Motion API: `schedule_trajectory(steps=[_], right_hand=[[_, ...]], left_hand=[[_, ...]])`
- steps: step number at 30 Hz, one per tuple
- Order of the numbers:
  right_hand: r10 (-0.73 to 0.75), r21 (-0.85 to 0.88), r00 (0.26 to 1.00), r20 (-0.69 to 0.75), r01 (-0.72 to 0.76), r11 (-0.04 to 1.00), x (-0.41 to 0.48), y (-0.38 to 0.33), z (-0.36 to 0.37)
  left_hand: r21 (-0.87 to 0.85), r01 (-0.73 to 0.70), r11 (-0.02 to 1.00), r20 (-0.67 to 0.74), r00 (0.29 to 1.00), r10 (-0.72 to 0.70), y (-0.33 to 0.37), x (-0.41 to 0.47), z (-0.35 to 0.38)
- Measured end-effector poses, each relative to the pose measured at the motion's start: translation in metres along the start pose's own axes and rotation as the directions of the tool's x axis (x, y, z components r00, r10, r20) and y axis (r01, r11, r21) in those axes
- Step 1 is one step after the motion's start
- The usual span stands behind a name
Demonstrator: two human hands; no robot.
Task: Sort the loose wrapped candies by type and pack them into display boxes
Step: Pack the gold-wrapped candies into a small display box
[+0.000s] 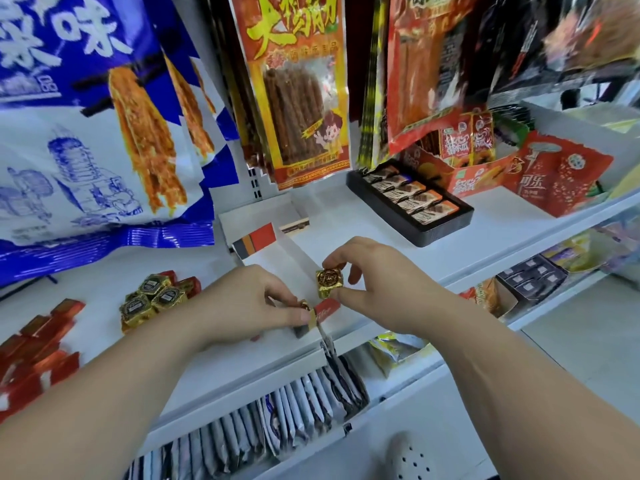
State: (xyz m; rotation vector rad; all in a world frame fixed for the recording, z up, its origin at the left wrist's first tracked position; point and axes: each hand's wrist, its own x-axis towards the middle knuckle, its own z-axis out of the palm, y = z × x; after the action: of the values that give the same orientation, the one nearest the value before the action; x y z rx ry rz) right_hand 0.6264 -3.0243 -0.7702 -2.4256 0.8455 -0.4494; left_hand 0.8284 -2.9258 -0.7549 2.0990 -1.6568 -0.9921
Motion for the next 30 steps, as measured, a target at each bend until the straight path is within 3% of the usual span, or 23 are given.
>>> schedule_trajectory(steps=[3,6,9,17,23,30], right_hand=[[-0.002,-0.019,1.000,-0.028,0.002,1.000,0.002,-0.003,0.000],[-0.009,-0.025,0.999,-0.050,0.008,1.000,0.004,-0.005,0.003],[-0.004,-0.024,1.000,-0.031,0.004,1.000,0.006,-0.007,0.007],[0.008,-0.152,0.991,0.136,0.013,0.988,0.007,-0.017,0.006],[0.122,-0.306,0.949,0.289,-0.029,0.952,0.011,-0.017,0.011],[0.125,-0.208,0.936,0.328,-0.058,0.976,0.004,-0.011,0.004]], left_hand=[[0.186,-0.035,0.982,-0.184,0.981,0.069,-0.007,-0.010,0.009],[0.188,0.022,0.982,-0.340,0.939,0.044,-0.012,-0.021,0.027],[0.146,0.024,0.989,-0.329,0.944,0.026,-0.023,-0.022,0.040],[0.084,-0.205,0.975,-0.161,0.963,0.216,-0.046,-0.023,0.023],[0.089,-0.227,0.970,-0.225,0.944,0.241,-0.046,-0.014,0.024],[0.087,-0.218,0.972,-0.297,0.926,0.234,-0.045,-0.008,0.026]])
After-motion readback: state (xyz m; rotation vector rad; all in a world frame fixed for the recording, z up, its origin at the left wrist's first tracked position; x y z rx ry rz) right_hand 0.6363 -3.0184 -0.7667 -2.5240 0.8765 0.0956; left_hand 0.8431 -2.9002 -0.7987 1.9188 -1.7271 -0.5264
